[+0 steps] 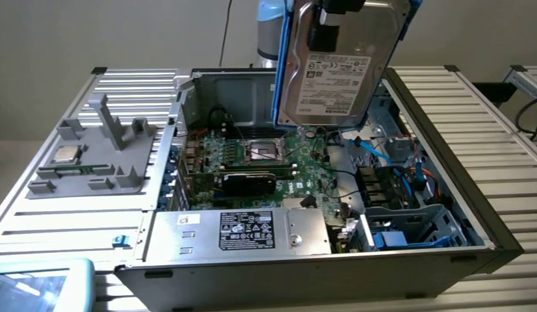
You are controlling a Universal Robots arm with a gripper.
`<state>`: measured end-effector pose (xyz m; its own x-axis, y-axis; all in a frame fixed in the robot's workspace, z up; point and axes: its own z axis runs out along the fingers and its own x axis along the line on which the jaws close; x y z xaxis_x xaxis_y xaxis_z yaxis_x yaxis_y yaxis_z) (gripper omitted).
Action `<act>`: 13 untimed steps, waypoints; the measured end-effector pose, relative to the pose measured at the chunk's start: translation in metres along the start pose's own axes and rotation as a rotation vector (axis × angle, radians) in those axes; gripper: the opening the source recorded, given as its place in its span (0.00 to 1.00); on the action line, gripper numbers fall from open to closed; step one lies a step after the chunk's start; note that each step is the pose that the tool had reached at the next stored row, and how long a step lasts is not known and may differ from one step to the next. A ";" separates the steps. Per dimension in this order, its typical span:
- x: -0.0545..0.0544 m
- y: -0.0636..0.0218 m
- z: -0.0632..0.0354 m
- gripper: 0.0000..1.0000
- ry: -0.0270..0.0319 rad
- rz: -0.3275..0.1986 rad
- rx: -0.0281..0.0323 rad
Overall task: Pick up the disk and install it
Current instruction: 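Pick up the disk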
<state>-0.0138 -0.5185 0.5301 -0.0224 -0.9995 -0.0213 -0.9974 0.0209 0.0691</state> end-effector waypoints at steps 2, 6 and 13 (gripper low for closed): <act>0.003 -0.0084 -0.0006 0.37 0.0000 0.000 -0.0013; 0.010 -0.0253 -0.0020 0.37 0.0001 0.000 -0.0023; 0.025 -0.0459 -0.0036 0.37 -0.0001 0.000 -0.0023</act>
<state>0.0316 -0.5450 0.5300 -0.0224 -0.9995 -0.0214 -0.9972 0.0209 0.0714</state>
